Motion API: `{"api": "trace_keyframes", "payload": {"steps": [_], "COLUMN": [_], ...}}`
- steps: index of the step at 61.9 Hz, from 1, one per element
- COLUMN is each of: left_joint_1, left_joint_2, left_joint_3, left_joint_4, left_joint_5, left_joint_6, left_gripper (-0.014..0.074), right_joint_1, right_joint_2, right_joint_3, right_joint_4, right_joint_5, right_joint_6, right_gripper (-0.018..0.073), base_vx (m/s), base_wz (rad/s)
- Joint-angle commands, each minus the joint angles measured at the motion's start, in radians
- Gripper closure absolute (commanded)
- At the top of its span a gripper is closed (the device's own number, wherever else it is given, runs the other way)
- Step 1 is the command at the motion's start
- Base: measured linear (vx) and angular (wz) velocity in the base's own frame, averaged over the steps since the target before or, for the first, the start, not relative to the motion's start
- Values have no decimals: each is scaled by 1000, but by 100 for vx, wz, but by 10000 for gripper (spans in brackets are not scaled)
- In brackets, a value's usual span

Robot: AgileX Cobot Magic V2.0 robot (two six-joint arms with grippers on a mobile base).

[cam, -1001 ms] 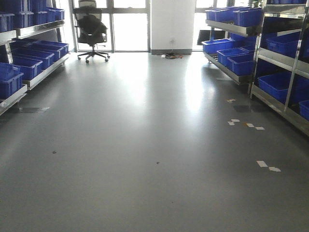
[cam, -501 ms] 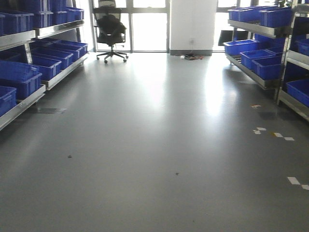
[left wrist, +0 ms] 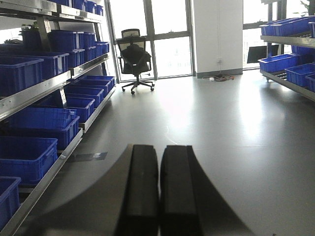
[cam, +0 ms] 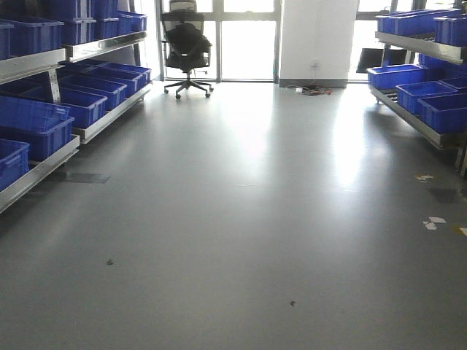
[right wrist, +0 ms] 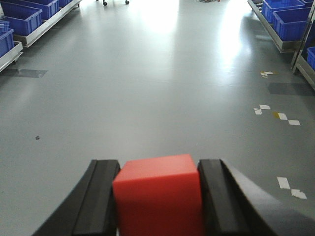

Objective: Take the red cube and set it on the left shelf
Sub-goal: 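Drive forward down the aisle holding the red cube in the right gripper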

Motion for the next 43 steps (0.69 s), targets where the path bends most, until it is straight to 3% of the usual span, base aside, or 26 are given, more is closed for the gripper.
{"api": "trace_keyframes", "payload": {"steps": [1, 43], "left_joint_1": [-8, -8], "left_joint_2": [8, 8], "left_joint_3": [22, 22], "left_joint_4": [-2, -2], "left_joint_5": [-84, -84], "left_joint_6": [2, 2], "left_gripper": [491, 491], "right_joint_1": [-5, -5], "right_joint_2": [4, 4], "right_joint_3": [-29, -29], "right_joint_4": [-14, -14], "right_joint_5": [-84, -85], "right_joint_6": [-1, -1], "right_gripper": [503, 503], "base_vx": [51, 59], "base_wz": [0, -6]}}
